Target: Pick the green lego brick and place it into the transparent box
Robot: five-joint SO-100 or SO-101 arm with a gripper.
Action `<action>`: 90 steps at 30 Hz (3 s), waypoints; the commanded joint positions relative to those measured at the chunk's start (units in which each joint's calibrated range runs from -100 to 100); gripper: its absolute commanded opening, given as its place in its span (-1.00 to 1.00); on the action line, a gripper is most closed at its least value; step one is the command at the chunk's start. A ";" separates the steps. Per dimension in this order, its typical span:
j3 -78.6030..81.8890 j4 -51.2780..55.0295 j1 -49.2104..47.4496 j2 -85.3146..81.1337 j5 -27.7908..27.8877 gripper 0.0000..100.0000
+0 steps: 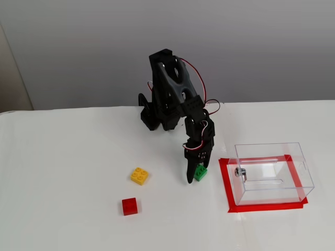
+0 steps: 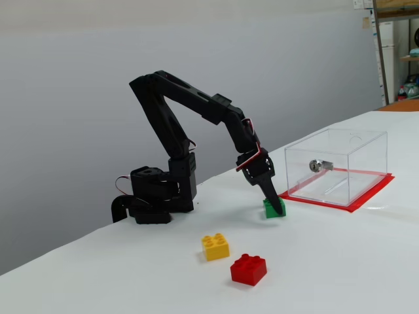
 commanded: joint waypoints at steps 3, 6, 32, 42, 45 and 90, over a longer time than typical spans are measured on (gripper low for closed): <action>-1.83 -0.46 -0.03 0.18 -0.20 -0.31; -1.74 -0.46 -0.03 0.18 -0.14 -0.47; -20.00 14.85 5.30 -16.02 0.33 -0.82; -31.12 21.29 6.41 -20.52 -0.25 -0.84; -34.02 21.21 3.82 -21.71 -2.44 -0.84; -64.49 18.60 -23.61 22.92 -3.22 -0.81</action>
